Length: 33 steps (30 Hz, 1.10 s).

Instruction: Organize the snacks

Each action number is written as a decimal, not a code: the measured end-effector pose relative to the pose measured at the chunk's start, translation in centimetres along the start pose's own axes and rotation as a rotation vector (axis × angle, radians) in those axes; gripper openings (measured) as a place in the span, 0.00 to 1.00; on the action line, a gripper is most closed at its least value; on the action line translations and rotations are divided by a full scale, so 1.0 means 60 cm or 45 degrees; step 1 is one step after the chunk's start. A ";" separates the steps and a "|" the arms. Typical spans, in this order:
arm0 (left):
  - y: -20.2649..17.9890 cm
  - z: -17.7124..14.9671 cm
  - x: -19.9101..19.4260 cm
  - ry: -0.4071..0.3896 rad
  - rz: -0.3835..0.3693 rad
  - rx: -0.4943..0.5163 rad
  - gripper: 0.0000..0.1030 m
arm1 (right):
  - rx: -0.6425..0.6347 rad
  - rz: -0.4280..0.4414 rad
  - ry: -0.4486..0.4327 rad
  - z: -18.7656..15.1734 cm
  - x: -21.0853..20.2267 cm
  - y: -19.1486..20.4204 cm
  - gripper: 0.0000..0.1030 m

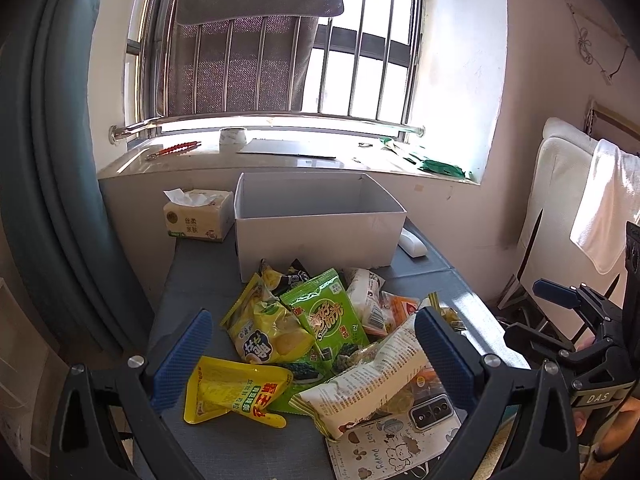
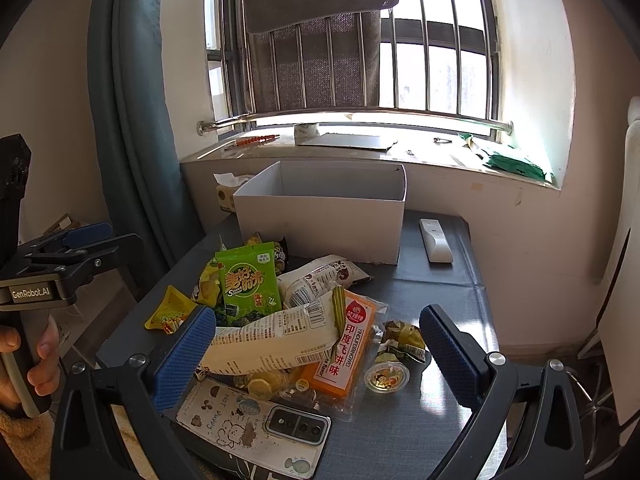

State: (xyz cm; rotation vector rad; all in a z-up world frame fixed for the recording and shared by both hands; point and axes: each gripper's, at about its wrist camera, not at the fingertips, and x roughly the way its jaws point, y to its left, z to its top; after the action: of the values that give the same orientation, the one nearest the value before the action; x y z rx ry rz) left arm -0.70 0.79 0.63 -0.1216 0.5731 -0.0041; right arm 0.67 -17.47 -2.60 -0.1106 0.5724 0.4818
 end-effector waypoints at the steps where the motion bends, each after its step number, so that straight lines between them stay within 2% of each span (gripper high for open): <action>1: 0.000 0.000 0.000 0.002 -0.001 0.000 1.00 | 0.001 0.000 0.000 0.000 0.000 -0.001 1.00; 26: -0.002 -0.003 0.000 0.003 -0.014 0.023 1.00 | 0.021 0.011 0.012 -0.003 0.001 -0.007 1.00; 33: 0.000 -0.015 -0.004 -0.005 -0.040 0.051 1.00 | 0.145 0.030 0.096 -0.030 0.037 -0.064 1.00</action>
State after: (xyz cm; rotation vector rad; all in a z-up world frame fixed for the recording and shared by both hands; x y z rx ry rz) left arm -1.41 0.71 0.03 -0.0913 0.5664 -0.0460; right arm 3.18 -20.39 -5.44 -0.0132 0.6742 0.4683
